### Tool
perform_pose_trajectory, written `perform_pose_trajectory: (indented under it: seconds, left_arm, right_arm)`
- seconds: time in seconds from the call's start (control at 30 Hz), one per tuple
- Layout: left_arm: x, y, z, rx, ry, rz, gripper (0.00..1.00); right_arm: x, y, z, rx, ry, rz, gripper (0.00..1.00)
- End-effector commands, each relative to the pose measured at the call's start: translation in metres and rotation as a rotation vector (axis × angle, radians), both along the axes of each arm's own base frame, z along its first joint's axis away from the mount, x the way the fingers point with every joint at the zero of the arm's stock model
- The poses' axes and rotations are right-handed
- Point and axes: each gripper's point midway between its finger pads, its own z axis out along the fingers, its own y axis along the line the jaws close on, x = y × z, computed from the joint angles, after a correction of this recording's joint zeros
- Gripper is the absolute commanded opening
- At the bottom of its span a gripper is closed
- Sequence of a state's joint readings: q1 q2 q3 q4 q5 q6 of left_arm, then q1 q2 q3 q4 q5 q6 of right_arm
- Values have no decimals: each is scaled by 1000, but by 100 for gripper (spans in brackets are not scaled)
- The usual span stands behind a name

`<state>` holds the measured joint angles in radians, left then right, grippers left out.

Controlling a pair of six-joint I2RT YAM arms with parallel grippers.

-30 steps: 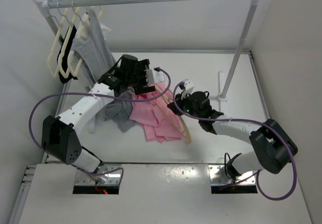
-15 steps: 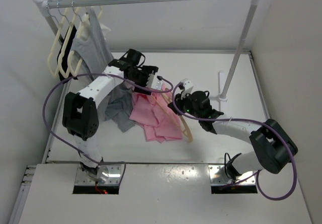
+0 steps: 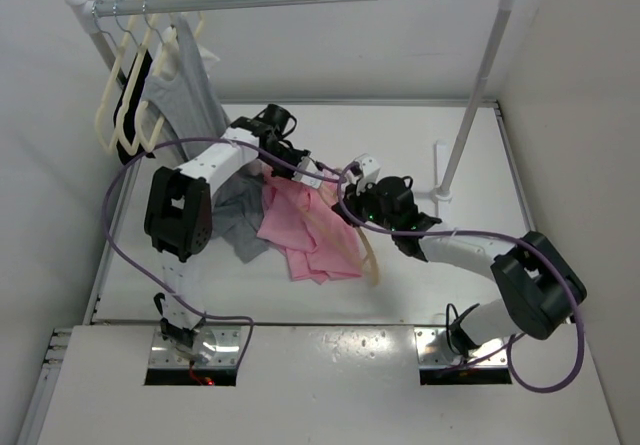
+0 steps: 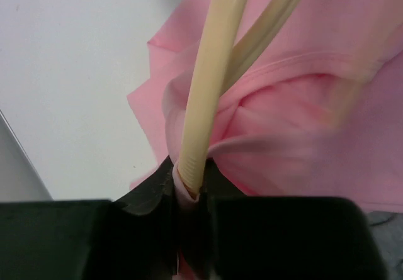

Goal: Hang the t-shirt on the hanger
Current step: Place tshirt on hanger

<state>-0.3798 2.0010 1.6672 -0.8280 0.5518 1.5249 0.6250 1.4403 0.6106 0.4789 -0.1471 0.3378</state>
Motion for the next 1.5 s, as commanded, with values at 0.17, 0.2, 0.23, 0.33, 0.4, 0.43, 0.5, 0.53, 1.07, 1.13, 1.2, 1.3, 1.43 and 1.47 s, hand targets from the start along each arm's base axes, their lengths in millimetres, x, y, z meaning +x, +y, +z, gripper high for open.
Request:
perform_pose_trajectory:
  seconds: [0.17, 0.2, 0.23, 0.33, 0.4, 0.43, 0.5, 0.53, 1.07, 1.13, 1.2, 1.3, 1.43, 1.47]
  left_arm:
    - [-36, -9, 28, -81, 99, -104, 3]
    - [-40, -8, 29, -71, 98, -132, 5]
    - [-45, -6, 30, -62, 110, -149, 5]
    - [-66, -3, 36, -62, 166, -194, 10]
    - [-75, -5, 41, -90, 205, -200, 18]
    - [-80, -10, 42, -95, 217, -214, 20]
    - [-82, -16, 45, -105, 225, -210, 24]
    - [-82, -16, 45, -105, 225, -210, 24]
    - [-89, -7, 16, 34, 256, -151, 25]
    - [-83, -12, 12, 10, 243, -134, 32]
    - [-82, -21, 11, -16, 270, -94, 38]
    - [-80, -27, 5, -14, 304, -59, 44]
    - [-85, -20, -5, 37, 371, -35, 46]
    - [-81, -18, -1, 34, 367, -27, 42]
  right_arm:
    - [30, 16, 40, 60, -113, -8, 0]
    - [32, 18, 39, 55, -106, -8, 0]
    - [34, 19, 41, 57, -109, -8, 0]
    - [35, 20, 38, 51, -100, -8, 0]
    - [38, 22, 39, 46, -108, -5, 0]
    - [40, 23, 43, 51, -115, -5, 0]
    - [40, 23, 43, 51, -115, -5, 0]
    - [40, 23, 43, 51, -115, -5, 0]
    - [43, 24, 60, 32, -185, 2, 0]
    - [44, 26, 64, 32, -199, 13, 0]
    - [44, 26, 64, 32, -199, 13, 0]
    - [43, 25, 66, 38, -207, 13, 0]
    - [42, 22, 67, 43, -219, 3, 0]
    - [42, 22, 67, 43, -219, 3, 0]
